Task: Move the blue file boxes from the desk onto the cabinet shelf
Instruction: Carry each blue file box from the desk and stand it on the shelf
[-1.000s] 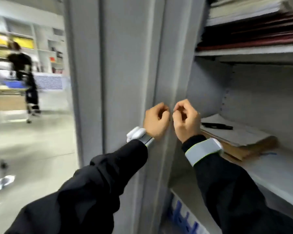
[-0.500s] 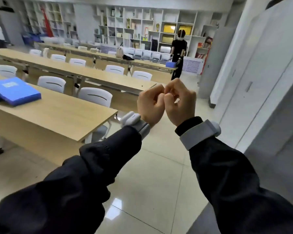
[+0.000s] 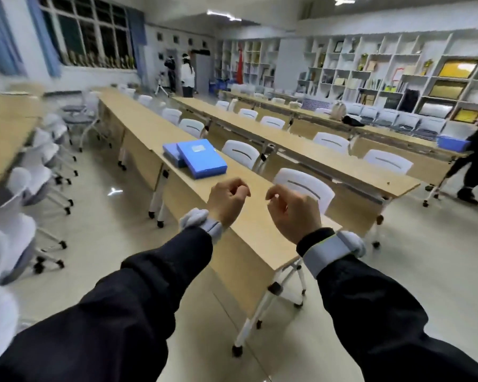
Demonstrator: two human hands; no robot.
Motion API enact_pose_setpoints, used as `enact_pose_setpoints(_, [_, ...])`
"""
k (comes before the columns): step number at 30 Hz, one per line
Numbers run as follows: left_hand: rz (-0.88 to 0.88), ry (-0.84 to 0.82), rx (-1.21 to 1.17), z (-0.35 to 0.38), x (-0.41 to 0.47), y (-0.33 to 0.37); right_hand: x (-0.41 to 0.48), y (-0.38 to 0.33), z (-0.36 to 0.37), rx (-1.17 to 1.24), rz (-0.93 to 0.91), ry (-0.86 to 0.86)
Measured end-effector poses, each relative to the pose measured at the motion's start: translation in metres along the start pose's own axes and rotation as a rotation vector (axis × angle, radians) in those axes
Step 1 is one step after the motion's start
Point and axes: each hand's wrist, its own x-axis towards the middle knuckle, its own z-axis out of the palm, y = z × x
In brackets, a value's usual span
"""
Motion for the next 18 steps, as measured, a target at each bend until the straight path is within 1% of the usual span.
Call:
enact_pose_setpoints(2, [-0.124,0.086,0.05,-0.053,0.027,-0.043,0.021,-0.003,0.058,0.054,0.009,-0.067])
enact_pose_setpoints(3, [-0.165,0.108,0.08,-0.071,0.035,-0.061,0.028,-0.004,0.077,0.061,0.044,-0.115])
enact_pose_setpoints(6, [-0.283,0.142,0.124,-0.11,0.056,-0.11,0.049,0.0,0.133,0.142,0.144,-0.141])
enact_pose_setpoints(7, [-0.3,0.142,0.122,-0.114,0.057,-0.116,0.051,0.003,0.139,0.149,0.172,-0.169])
enact_pose_setpoints(11, [-0.367,0.237,0.15,-0.132,0.097,-0.166,0.087,0.021,0.22,0.195,0.17,-0.289])
enact_pose_setpoints(15, [-0.374,0.234,0.182,-0.13,0.148,-0.204,0.128,0.049,0.289,0.225,0.155,-0.32])
enact_pose_setpoints(18, [-0.411,0.253,0.214,-0.124,0.208,-0.232,0.17,0.082,0.344,0.23,0.135,-0.358])
